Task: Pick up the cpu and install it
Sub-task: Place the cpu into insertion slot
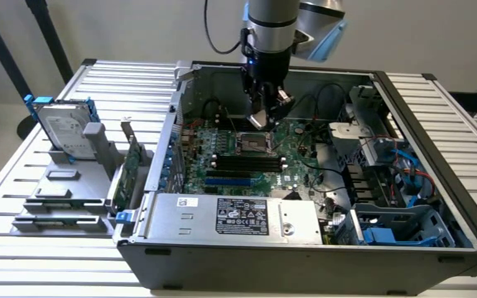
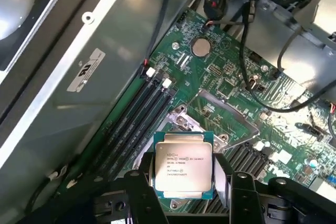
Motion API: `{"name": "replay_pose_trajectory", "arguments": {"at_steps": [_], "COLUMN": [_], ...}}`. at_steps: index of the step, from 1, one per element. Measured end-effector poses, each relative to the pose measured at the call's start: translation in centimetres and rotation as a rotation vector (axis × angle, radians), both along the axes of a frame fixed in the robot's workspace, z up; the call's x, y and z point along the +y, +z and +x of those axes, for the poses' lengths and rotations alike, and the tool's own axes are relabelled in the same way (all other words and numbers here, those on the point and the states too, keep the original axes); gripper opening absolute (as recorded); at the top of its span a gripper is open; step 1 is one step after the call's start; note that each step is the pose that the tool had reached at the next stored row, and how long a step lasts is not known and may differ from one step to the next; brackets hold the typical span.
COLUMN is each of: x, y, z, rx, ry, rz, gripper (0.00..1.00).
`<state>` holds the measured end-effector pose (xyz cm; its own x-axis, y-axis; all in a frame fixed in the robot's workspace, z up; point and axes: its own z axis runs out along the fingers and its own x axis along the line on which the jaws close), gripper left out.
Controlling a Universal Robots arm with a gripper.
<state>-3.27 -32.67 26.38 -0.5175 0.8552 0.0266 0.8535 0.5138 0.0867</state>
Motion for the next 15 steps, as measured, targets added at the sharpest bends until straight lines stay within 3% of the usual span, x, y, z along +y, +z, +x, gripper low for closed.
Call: {"name": "replay_pose_trajectory", "arguments": {"at_steps": [15], "x": [0.00], "y": [-0.34], "z": [0.00], "rx": [0.0159], "ry": [-0.255], "rz": [0.0000], "gripper": [0.55]}}
